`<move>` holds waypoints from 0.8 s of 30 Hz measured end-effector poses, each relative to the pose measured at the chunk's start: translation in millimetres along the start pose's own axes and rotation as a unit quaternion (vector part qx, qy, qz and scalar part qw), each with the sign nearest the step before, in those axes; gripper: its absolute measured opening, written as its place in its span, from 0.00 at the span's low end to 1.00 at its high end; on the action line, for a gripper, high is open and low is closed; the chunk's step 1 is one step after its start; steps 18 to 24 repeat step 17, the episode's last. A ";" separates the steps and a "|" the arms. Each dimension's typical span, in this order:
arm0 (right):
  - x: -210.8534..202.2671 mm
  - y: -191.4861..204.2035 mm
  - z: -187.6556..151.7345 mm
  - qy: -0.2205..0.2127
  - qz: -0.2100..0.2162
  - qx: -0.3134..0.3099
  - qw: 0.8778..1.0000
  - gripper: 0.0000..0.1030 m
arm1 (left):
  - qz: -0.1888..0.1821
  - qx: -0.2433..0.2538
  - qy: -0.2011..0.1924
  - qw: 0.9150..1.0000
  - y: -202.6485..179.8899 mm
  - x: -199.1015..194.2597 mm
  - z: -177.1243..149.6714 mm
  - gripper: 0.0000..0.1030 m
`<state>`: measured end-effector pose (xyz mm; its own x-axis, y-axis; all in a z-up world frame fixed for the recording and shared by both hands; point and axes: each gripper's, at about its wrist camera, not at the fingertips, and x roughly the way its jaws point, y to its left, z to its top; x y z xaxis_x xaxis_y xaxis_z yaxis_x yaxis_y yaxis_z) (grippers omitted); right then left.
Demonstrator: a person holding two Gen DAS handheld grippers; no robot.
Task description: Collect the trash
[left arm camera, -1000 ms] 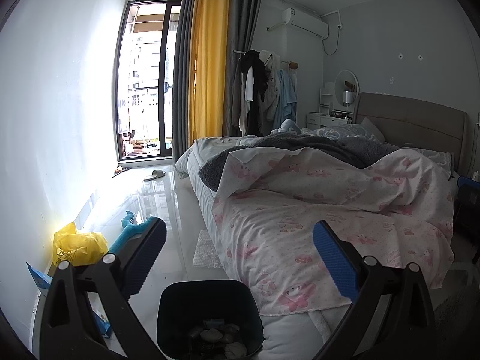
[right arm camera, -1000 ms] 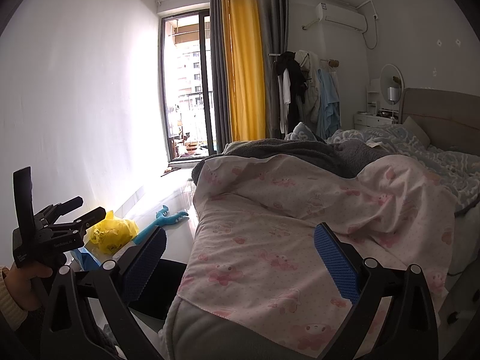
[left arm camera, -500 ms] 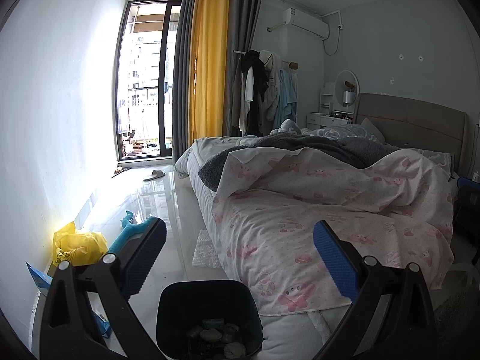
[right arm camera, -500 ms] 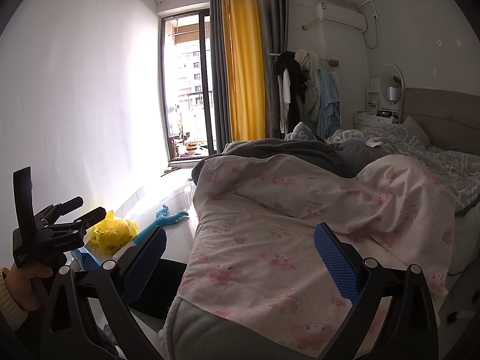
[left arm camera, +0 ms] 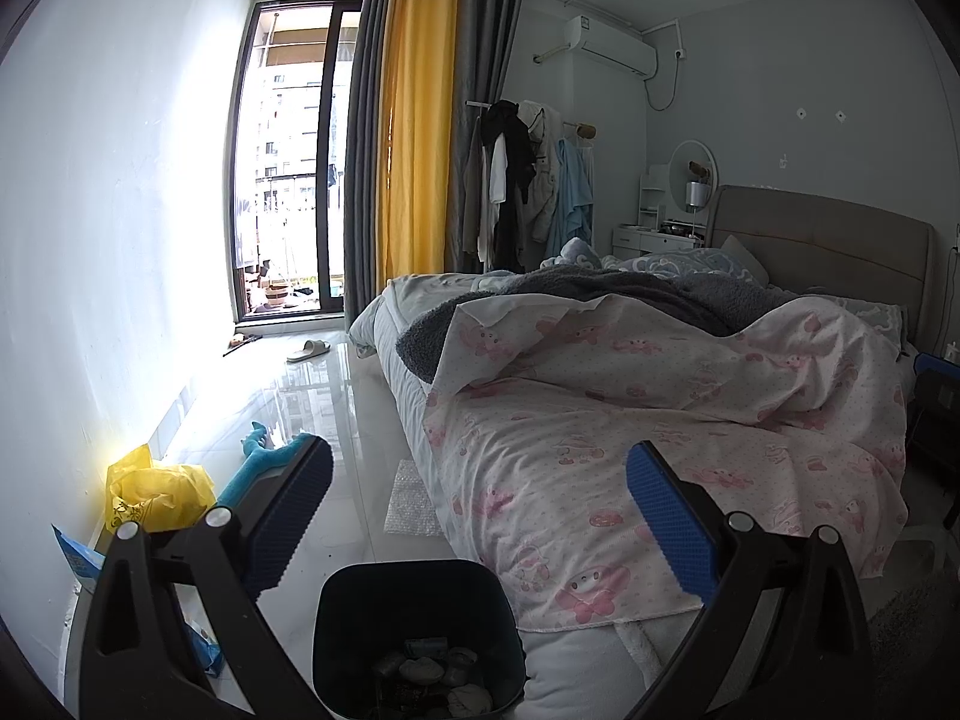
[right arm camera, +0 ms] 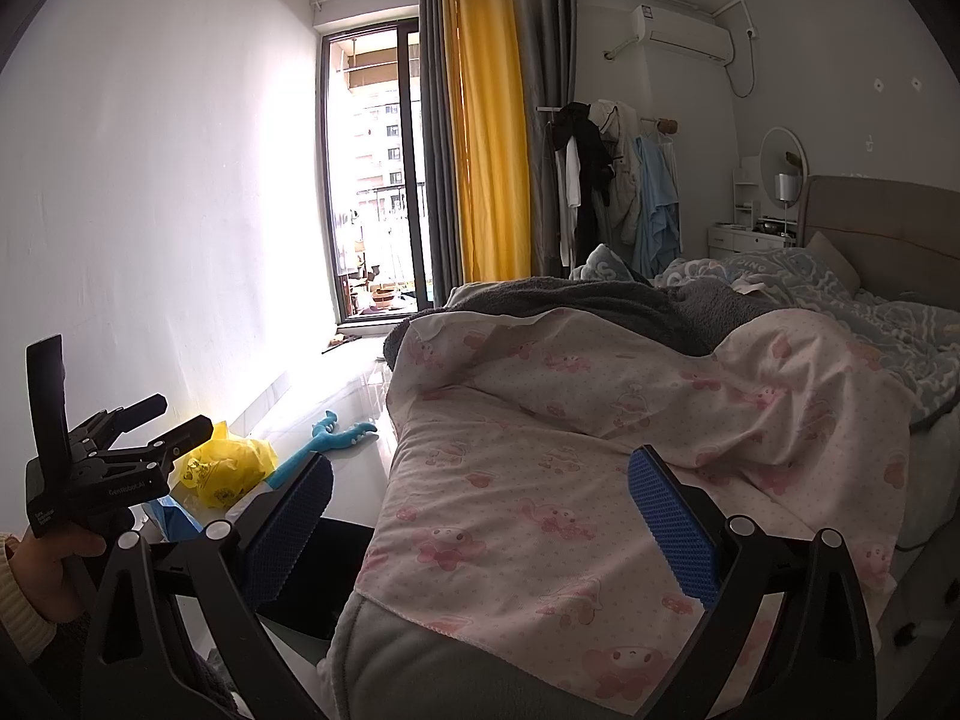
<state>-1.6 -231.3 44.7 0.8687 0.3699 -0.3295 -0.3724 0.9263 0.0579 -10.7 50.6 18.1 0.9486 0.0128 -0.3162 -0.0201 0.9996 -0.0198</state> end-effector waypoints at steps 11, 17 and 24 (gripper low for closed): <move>-0.4 0.5 -0.1 0.000 -0.001 0.000 1.000 0.97 | 0.004 0.000 0.001 1.000 -0.9 0.6 -1.2 0.97; -0.3 0.2 0.1 0.000 0.000 0.000 1.000 0.97 | 0.003 0.001 0.002 1.000 -1.0 0.9 -1.6 0.97; -0.3 0.2 0.1 0.000 0.000 0.000 1.000 0.97 | 0.003 0.001 0.002 1.000 -1.0 0.9 -1.6 0.97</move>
